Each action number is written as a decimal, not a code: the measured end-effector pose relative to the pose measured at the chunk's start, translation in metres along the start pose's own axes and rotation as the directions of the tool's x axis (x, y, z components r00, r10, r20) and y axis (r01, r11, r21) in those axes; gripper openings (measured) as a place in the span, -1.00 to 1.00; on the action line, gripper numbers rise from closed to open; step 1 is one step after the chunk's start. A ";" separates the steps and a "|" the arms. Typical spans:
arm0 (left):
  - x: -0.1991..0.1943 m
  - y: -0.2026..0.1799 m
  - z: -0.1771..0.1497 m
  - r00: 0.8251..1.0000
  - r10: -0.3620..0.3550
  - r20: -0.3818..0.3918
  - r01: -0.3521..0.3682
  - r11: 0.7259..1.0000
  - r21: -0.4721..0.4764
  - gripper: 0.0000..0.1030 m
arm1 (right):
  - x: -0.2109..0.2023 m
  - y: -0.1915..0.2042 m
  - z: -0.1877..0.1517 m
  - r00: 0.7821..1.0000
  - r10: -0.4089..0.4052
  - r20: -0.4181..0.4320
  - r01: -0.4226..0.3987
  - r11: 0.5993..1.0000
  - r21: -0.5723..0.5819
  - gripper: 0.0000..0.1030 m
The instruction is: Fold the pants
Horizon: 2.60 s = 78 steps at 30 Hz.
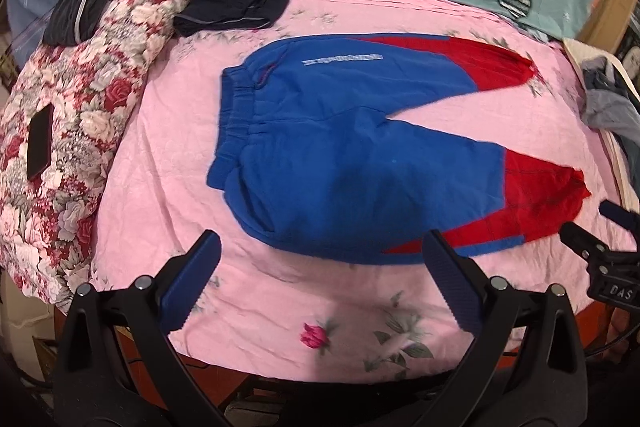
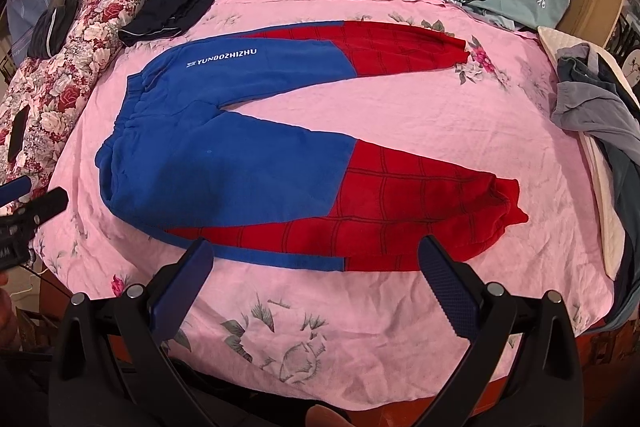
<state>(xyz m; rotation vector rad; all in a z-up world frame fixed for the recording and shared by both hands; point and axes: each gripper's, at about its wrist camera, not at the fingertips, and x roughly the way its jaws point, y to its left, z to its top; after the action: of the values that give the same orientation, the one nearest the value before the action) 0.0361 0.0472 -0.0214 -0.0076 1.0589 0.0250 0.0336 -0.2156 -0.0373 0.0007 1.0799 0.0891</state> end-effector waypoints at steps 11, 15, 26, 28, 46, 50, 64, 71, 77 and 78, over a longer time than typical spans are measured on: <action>0.047 0.094 0.060 0.997 0.069 -0.023 -0.071 0.995 -0.070 0.96 | 0.035 0.041 0.055 1.000 0.002 -0.009 -0.002 0.995 -0.100 0.97; 0.078 0.122 0.088 0.996 0.078 -0.043 -0.078 0.997 -0.010 0.96 | 0.046 0.074 0.092 1.000 -0.004 -0.008 0.002 0.973 -0.230 0.97; 0.175 0.147 0.155 0.997 -0.029 -0.072 0.038 0.992 0.124 0.96 | 0.076 0.126 0.185 0.989 0.135 -0.062 -0.147 0.826 -0.544 0.94; 0.189 0.147 0.169 0.996 -0.066 -0.059 0.073 0.989 0.126 0.96 | 0.092 0.126 0.206 0.986 0.144 -0.089 -0.169 0.807 -0.566 0.87; 0.278 0.128 0.217 0.917 -0.308 -0.255 0.371 0.893 0.254 0.41 | 0.268 0.115 0.316 0.944 0.148 -0.296 -0.320 0.636 -0.702 0.44; 0.281 0.120 0.221 0.904 -0.322 -0.280 0.396 0.877 0.272 0.18 | 0.283 0.109 0.317 0.919 0.167 -0.358 -0.381 0.610 -0.694 0.27; 0.261 0.106 0.224 0.921 -0.300 -0.250 0.371 0.871 0.321 -0.57 | 0.228 0.093 0.299 0.919 0.224 -0.324 -0.392 0.589 -0.706 -0.91; 0.189 0.106 0.211 0.943 -0.311 -0.118 0.332 0.852 0.406 -0.58 | 0.119 0.087 0.249 0.939 0.270 -0.214 -0.334 0.559 -0.759 -0.91; 0.128 0.105 0.164 0.943 -0.330 -0.056 0.308 0.791 0.528 -0.59 | 0.067 0.097 0.157 0.940 0.259 -0.220 -0.326 0.506 -0.798 -0.91; 0.121 0.109 0.152 0.942 -0.330 -0.056 0.306 0.782 0.544 -0.59 | 0.065 0.100 0.140 0.941 0.250 -0.230 -0.329 0.499 -0.802 -0.91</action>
<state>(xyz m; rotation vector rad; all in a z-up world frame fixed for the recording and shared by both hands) 0.2246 0.1611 -0.0516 0.3334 0.9791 -0.5896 0.1802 -0.1047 -0.0239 -0.7085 1.0196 0.9365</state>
